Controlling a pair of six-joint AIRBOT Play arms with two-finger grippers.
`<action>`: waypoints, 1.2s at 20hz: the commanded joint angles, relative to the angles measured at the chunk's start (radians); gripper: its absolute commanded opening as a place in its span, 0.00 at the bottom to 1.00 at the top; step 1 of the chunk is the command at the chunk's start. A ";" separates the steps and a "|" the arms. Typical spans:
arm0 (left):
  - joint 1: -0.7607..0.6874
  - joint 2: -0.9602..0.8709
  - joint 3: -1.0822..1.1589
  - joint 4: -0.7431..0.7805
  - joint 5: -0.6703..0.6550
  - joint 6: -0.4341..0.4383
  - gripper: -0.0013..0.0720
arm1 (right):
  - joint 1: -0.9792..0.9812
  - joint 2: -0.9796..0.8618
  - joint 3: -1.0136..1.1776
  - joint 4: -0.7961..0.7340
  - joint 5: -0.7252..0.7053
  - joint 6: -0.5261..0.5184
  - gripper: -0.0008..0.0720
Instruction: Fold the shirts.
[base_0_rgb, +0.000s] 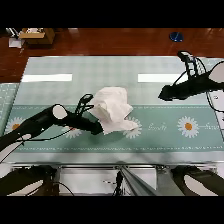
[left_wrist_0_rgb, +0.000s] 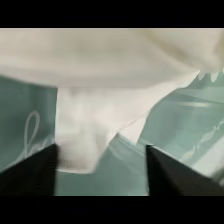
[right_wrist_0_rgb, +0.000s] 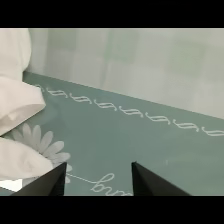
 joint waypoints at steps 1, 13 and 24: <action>-0.032 -0.044 -0.003 -0.010 0.110 0.020 0.17 | -0.001 0.000 -0.001 0.145 0.023 -0.018 0.68; -0.032 -0.042 0.014 -0.010 0.006 0.057 0.04 | 0.256 -0.138 -0.097 0.470 -0.053 -0.223 0.81; -0.032 -0.042 0.014 -0.010 -0.024 0.057 0.04 | 0.317 -0.256 -0.091 0.525 -0.395 -0.209 0.06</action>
